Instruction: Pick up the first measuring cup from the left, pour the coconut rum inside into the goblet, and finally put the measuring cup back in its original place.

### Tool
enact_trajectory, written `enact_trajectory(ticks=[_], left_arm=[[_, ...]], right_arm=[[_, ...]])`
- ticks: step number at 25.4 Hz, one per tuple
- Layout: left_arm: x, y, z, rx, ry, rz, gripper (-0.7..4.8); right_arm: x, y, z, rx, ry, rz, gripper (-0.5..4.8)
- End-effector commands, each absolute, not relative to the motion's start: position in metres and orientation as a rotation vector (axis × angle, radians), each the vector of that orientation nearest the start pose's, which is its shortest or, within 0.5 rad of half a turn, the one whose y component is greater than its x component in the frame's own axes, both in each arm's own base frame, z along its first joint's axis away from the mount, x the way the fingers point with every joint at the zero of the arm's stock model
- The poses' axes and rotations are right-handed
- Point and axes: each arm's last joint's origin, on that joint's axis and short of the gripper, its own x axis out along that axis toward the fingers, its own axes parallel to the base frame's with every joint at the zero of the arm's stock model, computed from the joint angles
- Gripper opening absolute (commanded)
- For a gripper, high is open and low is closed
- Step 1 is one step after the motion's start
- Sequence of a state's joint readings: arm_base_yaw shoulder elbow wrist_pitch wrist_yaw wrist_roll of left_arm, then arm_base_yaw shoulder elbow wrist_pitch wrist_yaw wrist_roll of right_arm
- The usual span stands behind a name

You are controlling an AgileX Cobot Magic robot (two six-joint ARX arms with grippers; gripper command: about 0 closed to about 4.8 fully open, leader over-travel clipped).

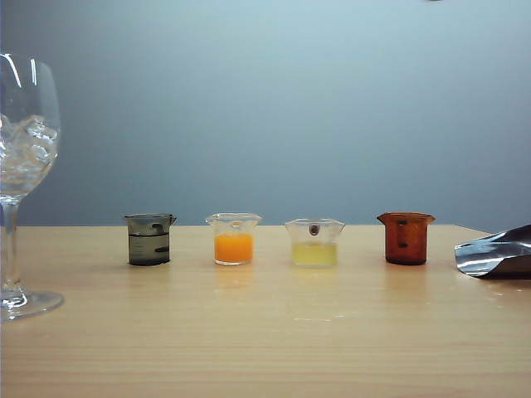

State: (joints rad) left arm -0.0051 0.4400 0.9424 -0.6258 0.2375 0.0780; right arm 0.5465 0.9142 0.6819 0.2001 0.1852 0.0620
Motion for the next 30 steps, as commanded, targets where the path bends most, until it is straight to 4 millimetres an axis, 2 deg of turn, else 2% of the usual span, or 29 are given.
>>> enact_trajectory(ticks=[1, 3, 4, 6, 10, 13, 16, 22, 24, 25, 26, 27, 30], left_arm=[[0.074, -0.010, 0.377, 0.048, 0.184, -0.322, -0.05], [0.085, -0.011, 0.374, 0.032, 0.243, -0.353, -0.05], [0.089, -0.012, 0.373, 0.030, 0.261, -0.361, -0.05], [0.097, -0.016, 0.369, 0.031, 0.307, -0.394, -0.05], [0.099, -0.022, 0.368, 0.050, 0.327, -0.411, -0.05], [0.098, -0.023, 0.367, 0.067, 0.336, -0.375, -0.05], [0.097, -0.023, 0.365, 0.069, 0.360, -0.366, -0.05], [0.094, -0.022, 0.358, 0.071, 0.443, -0.363, -0.05], [0.093, -0.022, 0.355, 0.078, 0.476, -0.366, -0.05], [0.093, -0.022, 0.354, 0.078, 0.487, -0.366, -0.05], [0.092, -0.022, 0.353, 0.080, 0.493, -0.360, -0.05], [0.092, -0.021, 0.353, 0.082, 0.497, -0.355, -0.05], [0.092, -0.021, 0.352, 0.086, 0.503, -0.345, -0.05]], right_arm=[[0.189, 0.137, 0.306, 0.062, 0.033, 0.429, -0.04], [0.195, 0.167, 0.291, 0.102, 0.056, 0.505, -0.04], [0.197, 0.176, 0.285, 0.108, 0.064, 0.524, -0.04], [0.201, 0.204, 0.262, 0.117, 0.108, 0.577, -0.04], [0.206, 0.242, 0.228, 0.086, 0.164, 0.641, -0.04], [0.222, 0.280, 0.202, 0.060, 0.201, 0.665, -0.04], [0.245, 0.309, 0.186, 0.046, 0.221, 0.662, -0.04], [0.270, 0.346, 0.167, 0.090, 0.235, 0.608, -0.01], [0.273, 0.352, 0.160, 0.084, 0.242, 0.594, 0.95], [0.272, 0.355, 0.155, 0.093, 0.253, 0.593, 2.81], [0.271, 0.356, 0.151, 0.093, 0.262, 0.594, 4.18], [0.271, 0.357, 0.148, 0.089, 0.268, 0.595, 4.46], [0.272, 0.360, 0.137, 0.075, 0.286, 0.594, 4.55]])
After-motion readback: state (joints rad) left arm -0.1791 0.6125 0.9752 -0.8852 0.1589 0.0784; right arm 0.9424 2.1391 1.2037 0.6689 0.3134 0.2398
